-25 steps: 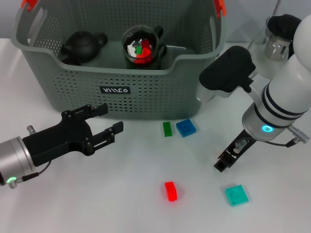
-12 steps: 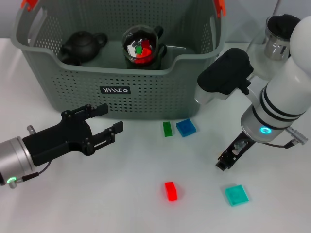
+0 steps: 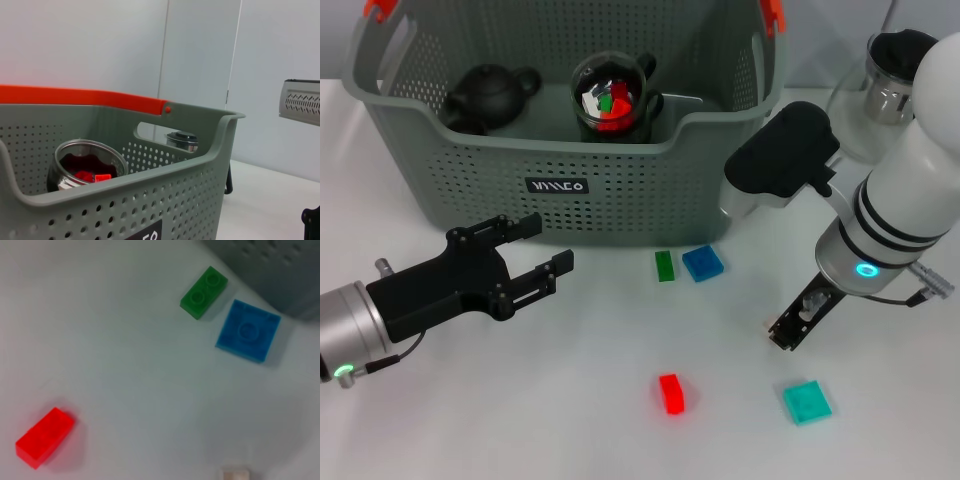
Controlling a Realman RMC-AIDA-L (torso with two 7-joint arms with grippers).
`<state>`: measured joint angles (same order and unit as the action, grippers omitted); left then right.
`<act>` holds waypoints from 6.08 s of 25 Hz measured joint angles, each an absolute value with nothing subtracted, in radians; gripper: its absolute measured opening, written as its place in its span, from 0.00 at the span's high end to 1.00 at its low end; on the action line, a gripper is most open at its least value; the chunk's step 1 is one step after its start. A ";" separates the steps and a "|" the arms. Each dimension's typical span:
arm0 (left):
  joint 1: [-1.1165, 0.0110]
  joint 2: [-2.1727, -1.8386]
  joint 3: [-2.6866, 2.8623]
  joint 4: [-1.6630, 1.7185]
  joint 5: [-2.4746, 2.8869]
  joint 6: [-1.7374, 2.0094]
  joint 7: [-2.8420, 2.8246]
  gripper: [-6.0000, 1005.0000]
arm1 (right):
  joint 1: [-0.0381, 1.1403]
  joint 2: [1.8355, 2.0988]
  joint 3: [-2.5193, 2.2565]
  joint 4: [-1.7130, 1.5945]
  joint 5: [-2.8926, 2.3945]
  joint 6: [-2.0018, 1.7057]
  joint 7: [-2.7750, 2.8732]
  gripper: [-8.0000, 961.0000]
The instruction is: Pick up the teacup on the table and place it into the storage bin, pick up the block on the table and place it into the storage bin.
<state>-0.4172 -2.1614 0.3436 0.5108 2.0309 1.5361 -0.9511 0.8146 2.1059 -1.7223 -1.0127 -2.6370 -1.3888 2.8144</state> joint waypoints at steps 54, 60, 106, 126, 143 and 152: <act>-0.375 -2.106 0.239 0.620 2.043 1.941 -1.028 0.37 | 1.379 2.097 -1.051 -0.879 -2.834 -1.259 2.619 0.78; -0.373 -2.110 0.239 0.616 2.036 1.936 -1.028 0.37 | 1.438 2.100 -1.111 -0.621 -2.810 -1.067 2.626 0.78; -0.367 -2.114 0.215 0.601 2.034 1.923 -1.023 0.37 | 0.893 2.047 -1.142 -1.575 -2.257 -1.857 2.531 0.39; -0.372 -2.114 0.221 0.569 2.042 1.854 -1.022 0.37 | 0.740 2.098 -1.446 -1.361 -2.411 -1.846 2.343 0.39; -0.377 -2.114 0.223 0.566 2.042 1.828 -1.020 0.37 | 0.784 2.093 -1.538 -1.229 -2.503 -1.803 2.365 0.39; -0.381 -2.114 0.224 0.556 2.042 1.806 -1.021 0.37 | 0.748 2.094 -1.443 -1.202 -2.568 -1.835 2.373 0.39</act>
<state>-0.3814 -2.1137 0.2240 0.5564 2.0418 1.8065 -1.0209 0.7482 2.0940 -1.4432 -1.2019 -2.5675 -1.8351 2.3727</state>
